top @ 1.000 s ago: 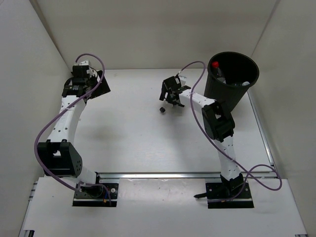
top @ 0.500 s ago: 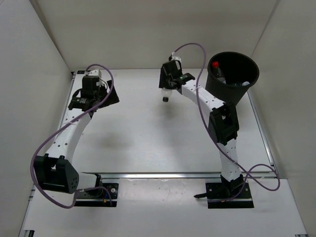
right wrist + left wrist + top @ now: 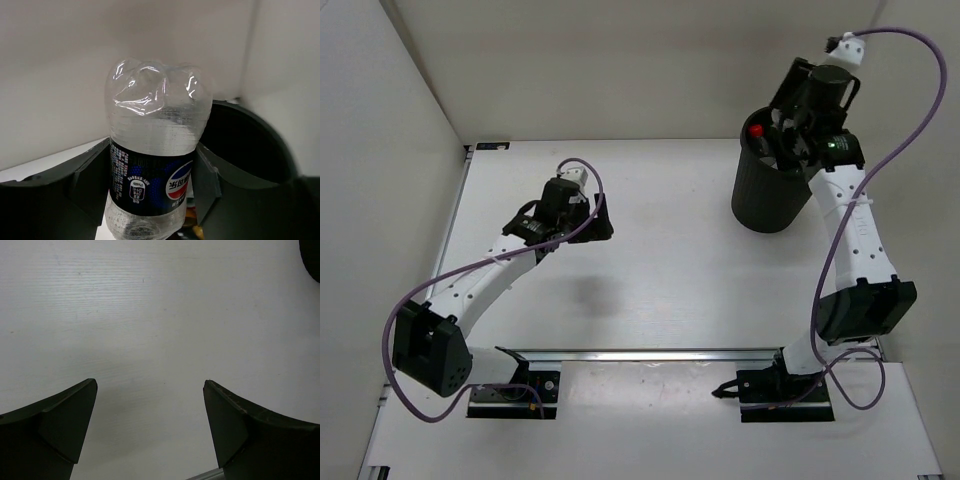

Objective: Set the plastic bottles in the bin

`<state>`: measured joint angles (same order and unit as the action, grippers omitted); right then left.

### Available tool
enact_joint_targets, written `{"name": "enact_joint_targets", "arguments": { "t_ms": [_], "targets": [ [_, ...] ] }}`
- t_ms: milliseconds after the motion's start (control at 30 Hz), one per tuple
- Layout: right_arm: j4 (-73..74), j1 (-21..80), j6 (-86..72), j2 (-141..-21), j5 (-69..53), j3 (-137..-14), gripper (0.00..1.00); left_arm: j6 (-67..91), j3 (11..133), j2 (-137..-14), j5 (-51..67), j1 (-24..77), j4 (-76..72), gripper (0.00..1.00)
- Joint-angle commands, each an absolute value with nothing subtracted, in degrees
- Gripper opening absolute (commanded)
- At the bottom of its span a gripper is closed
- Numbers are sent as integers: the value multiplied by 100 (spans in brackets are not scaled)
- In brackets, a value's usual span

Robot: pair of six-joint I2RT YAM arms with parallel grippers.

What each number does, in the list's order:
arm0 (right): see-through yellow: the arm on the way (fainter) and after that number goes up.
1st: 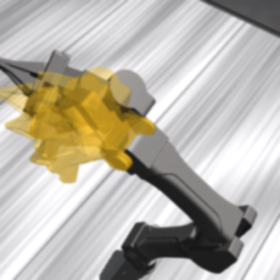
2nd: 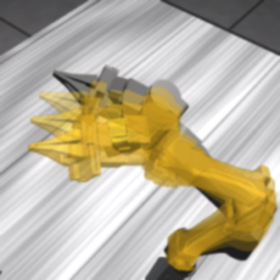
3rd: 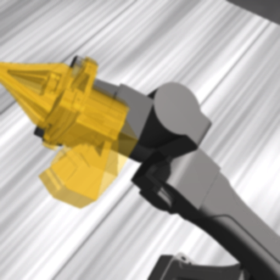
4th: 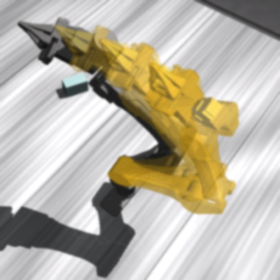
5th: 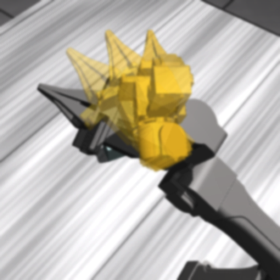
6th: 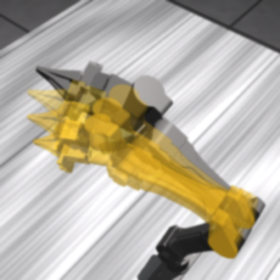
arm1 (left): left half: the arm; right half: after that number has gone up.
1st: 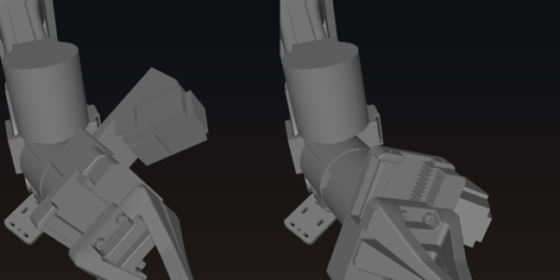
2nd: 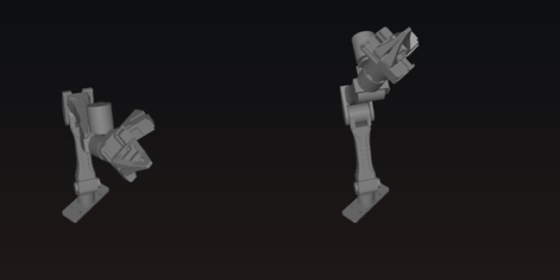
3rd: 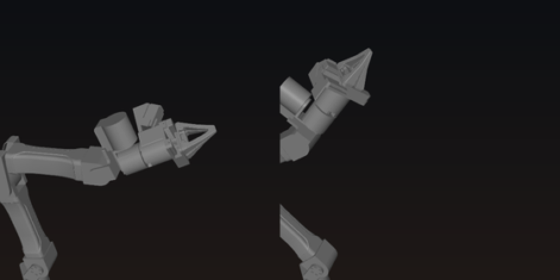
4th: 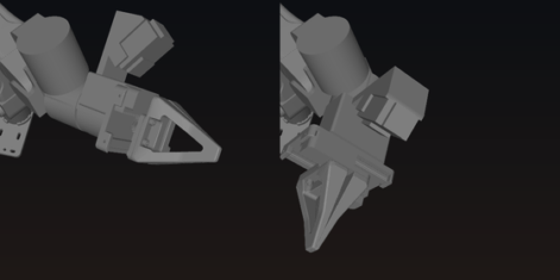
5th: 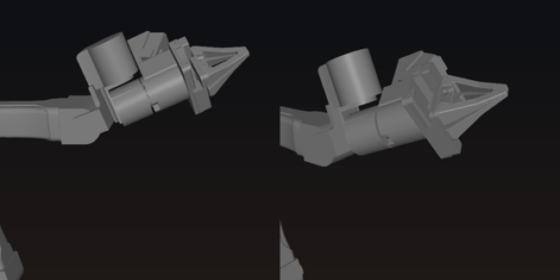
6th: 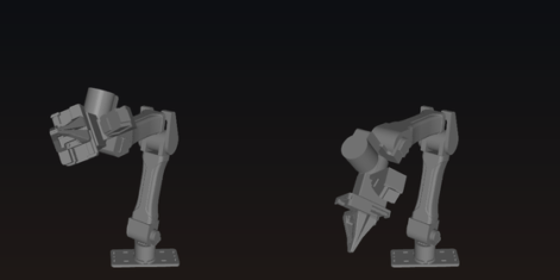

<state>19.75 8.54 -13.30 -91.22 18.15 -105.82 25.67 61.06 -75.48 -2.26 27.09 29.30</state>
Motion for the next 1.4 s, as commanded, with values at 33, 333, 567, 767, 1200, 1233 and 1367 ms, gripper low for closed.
{"name": "enact_joint_targets", "arguments": {
  "t_ms": [33, 333, 567, 767, 1200, 1233, 1367],
  "targets": [
    [1924, 186, -1177, -9202, 1592, -10204, 48, 2725, 6143, -7619, 9, 2953, 2479, 99],
    [2645, 104, -643, -9273, 1957, -10212, 99, 2628, 6627, -7866, -149, 2989, 2627, 98],
    [2951, 1343, 457, -8843, 3103, -10274, 99, 2461, 7216, -7604, -1036, 2585, 3199, 98],
    [3577, 1801, -193, -8227, 1638, -9723, 99, 2637, 6847, -6690, -1107, 1400, 3795, 99],
    [4017, 3066, -870, -7717, -518, -7402, 99, 2153, 7013, -5819, -2462, 747, 4755, 99],
    [3982, 3050, -879, -7708, -571, -7279, 100, 2179, 7144, -5757, -2461, 791, 4729, 99],
    [3894, 2848, -1195, -7620, -940, -6935, 99, 2206, 7522, -5722, -2426, 905, 4825, 99]
  ]
}}
